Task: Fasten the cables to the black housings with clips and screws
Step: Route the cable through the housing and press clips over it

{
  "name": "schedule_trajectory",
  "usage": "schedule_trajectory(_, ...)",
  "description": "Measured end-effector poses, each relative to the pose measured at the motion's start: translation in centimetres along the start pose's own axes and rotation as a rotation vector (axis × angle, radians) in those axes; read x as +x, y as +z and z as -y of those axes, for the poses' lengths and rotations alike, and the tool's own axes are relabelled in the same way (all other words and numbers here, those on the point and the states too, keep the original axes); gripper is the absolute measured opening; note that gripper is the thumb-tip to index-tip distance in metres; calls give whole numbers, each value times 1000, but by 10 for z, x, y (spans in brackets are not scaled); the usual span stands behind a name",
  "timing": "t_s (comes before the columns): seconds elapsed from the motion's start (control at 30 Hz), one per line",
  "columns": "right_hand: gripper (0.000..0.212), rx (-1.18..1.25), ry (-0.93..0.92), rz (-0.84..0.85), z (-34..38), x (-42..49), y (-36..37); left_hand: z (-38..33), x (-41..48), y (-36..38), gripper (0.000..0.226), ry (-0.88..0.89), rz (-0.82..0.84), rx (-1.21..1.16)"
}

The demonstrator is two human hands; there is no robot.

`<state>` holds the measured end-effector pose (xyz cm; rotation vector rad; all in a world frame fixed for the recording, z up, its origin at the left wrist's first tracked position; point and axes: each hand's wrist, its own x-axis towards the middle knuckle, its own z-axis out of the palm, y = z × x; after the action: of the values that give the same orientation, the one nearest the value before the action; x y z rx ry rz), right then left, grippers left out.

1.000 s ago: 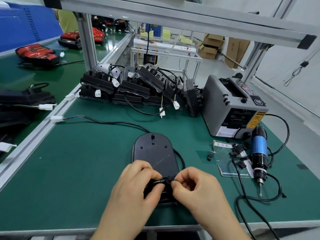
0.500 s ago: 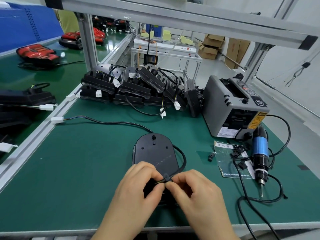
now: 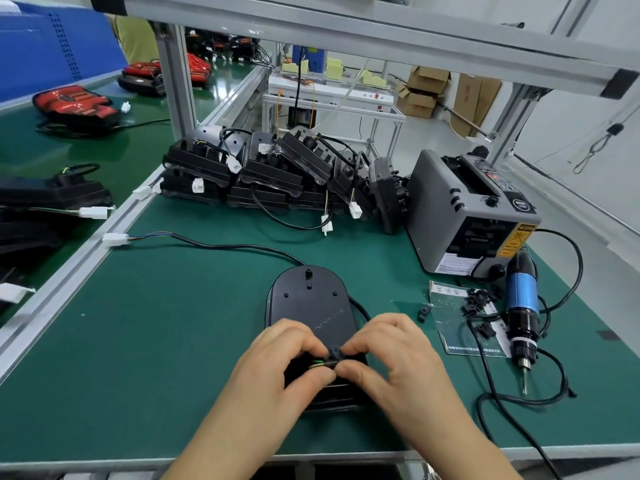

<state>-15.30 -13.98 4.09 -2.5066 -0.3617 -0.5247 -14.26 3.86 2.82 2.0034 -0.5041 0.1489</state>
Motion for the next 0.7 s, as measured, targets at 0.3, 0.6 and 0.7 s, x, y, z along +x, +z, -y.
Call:
schedule_trajectory(0.3,19,32,-79,-92,-5,-11,7,-1,14,-6,5,-34,145,112)
schedule_trajectory(0.6,20,148,-30,-12,-7,-12,3,-2,8,9,6,-87,-29,-34)
schedule_trajectory(0.7,21,197,38,49,-8,-11,0,-1,7,10,6,-80,-61,-23)
